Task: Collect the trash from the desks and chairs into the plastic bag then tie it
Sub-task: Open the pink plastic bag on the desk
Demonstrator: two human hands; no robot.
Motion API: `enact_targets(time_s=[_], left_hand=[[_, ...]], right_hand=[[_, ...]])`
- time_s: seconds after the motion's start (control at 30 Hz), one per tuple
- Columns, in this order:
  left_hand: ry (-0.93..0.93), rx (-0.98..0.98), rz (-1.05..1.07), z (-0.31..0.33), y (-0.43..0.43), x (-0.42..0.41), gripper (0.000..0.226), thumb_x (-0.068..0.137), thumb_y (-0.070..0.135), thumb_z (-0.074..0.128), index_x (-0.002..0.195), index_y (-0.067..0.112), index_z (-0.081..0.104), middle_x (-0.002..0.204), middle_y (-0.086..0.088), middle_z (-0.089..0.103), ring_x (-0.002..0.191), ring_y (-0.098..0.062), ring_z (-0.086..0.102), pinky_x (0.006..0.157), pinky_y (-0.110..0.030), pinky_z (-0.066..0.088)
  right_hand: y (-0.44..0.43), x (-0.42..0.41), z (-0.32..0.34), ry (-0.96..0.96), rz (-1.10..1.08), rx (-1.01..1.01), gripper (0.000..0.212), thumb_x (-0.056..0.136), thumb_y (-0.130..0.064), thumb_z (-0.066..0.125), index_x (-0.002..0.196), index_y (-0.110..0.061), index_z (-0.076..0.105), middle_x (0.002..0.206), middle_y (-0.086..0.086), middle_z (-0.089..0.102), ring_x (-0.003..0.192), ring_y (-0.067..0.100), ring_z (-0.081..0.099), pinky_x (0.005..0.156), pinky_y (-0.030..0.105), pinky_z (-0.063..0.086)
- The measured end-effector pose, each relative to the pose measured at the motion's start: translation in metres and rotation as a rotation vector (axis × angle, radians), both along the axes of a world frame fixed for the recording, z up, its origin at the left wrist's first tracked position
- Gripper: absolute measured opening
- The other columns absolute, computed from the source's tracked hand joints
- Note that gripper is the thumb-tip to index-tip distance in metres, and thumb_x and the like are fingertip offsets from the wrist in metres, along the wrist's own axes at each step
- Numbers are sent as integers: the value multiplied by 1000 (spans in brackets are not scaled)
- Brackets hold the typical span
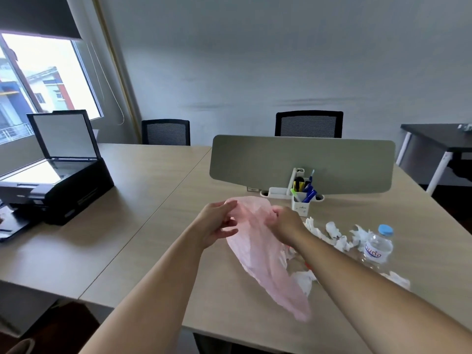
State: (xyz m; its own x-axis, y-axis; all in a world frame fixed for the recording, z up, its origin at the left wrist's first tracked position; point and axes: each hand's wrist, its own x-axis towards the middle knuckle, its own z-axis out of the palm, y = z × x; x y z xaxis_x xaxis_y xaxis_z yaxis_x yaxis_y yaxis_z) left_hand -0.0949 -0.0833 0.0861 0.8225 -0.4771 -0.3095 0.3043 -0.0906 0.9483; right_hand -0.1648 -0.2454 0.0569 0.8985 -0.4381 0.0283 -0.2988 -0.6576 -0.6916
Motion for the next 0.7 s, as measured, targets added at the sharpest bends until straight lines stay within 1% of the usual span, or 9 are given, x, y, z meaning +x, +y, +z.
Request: enact_targets(time_s=[0.07,0.17,0.23,0.3,0.4,0.5,0.6,0.67,0.7], left_hand=[[-42,20,78,-1,10,8,11,91,24,61,85,16,66,69,1,59,60,-12,51,71,-32,51],[-23,-19,249,-2,26,22,6,87,24,66,87,18,66,89,-2,64,80,-14,59,80,-34,46],[84,-78,291,-1,31,27,4,89,21,63,87,17,63,90,-2,62,82,-14,60,78,-34,46],[200,-117,271,1,32,29,9,91,14,54,85,15,61,86,-4,59,79,-17,59,72,-35,48],[266,-102,205,4,31,30,24,93,2,41,83,13,60,84,-6,59,76,-19,58,69,-38,49],[134,119,-42,4,34,27,35,91,-8,31,77,12,57,78,-6,59,70,-18,56,65,-34,51],[-27,393,-232,-1,42,26,40,87,-12,28,77,12,59,72,-4,57,60,-13,53,51,-23,51],[-149,561,-267,-5,46,26,46,82,-13,30,63,15,61,59,0,53,50,-10,48,46,-19,46],[-186,611,-234,-7,47,27,45,80,-12,31,58,16,58,55,1,48,49,-12,44,46,-20,45]], right_hand=[[-18,-3,-4,-54,-126,175,20,90,-19,56,71,-20,62,74,-1,63,75,21,58,53,22,37],[-34,-7,4,-164,-143,540,11,90,-11,62,80,-14,66,77,6,69,54,9,62,44,16,40],[-39,-3,13,-191,-101,726,15,94,-8,56,82,-12,64,69,0,70,46,3,63,46,18,44],[-44,4,22,-169,-52,839,25,99,-10,46,80,-13,63,62,-5,71,49,6,67,54,23,48],[-50,11,28,-125,-61,947,31,101,-16,41,78,-13,60,54,-5,68,44,10,66,45,22,50],[-56,14,30,-31,-116,866,30,100,-20,45,74,-17,60,48,-5,65,39,10,61,46,23,46],[-68,14,43,87,-119,863,33,98,-28,48,69,-15,58,46,-2,62,39,11,58,50,24,44],[-78,15,50,154,-104,921,34,96,-31,51,69,-12,62,57,2,65,50,16,61,59,27,48],[-83,14,51,179,-90,937,34,94,-31,52,69,-11,64,61,3,64,54,17,60,62,27,48]])
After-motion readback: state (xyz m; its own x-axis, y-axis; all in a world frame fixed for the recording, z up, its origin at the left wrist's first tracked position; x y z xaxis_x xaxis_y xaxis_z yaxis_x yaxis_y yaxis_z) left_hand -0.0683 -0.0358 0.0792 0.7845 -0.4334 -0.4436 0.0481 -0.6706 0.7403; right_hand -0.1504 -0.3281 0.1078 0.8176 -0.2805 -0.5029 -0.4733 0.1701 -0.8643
